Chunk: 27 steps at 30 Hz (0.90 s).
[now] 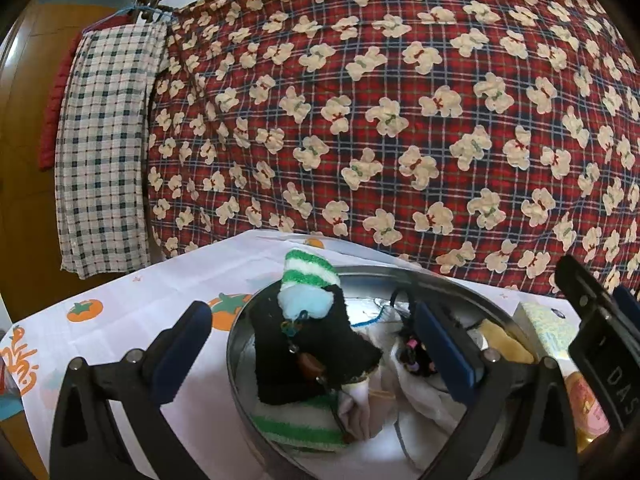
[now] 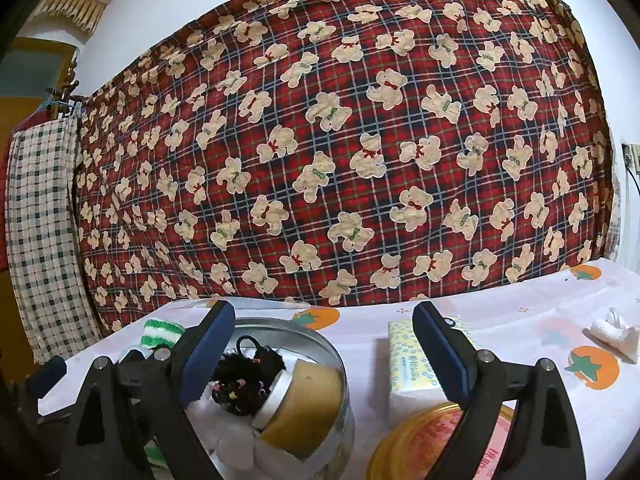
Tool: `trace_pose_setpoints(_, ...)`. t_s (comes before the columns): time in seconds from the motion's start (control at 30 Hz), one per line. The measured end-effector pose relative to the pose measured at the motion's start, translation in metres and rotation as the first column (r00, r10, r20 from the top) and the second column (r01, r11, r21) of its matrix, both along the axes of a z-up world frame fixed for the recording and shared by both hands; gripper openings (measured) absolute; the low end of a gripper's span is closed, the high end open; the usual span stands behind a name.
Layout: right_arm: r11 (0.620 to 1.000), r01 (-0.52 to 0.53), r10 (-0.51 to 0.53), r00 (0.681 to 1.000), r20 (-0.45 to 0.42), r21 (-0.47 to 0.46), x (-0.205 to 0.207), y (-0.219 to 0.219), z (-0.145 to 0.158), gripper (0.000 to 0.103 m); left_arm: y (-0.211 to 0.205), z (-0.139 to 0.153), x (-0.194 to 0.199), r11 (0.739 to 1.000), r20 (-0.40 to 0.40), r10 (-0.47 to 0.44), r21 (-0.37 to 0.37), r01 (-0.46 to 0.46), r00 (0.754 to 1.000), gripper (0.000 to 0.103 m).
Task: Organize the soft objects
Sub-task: 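Withdraw both grippers up and away from the tin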
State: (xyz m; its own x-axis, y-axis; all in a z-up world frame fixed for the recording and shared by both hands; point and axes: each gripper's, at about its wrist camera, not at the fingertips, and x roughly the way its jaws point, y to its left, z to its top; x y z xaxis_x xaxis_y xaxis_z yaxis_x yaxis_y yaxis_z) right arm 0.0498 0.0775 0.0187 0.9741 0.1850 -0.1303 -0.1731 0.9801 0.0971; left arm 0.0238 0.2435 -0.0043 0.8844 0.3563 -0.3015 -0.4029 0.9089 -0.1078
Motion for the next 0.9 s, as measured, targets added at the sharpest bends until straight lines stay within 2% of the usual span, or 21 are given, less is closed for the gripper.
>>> trace_pose_setpoints(0.43,0.999,0.002,-0.003,1.000,-0.012,-0.050,-0.008,-0.006,-0.004,0.092,-0.012,0.000,-0.005,1.000,-0.014,-0.011,0.028,0.012,1.000,0.103)
trace_pose_setpoints(0.9,0.999,0.015,-0.016,1.000,-0.012,-0.050,-0.021,-0.029,-0.006,0.092,-0.034,0.000,-0.015,0.998,-0.025,-0.050,0.035,0.051,0.998,0.103)
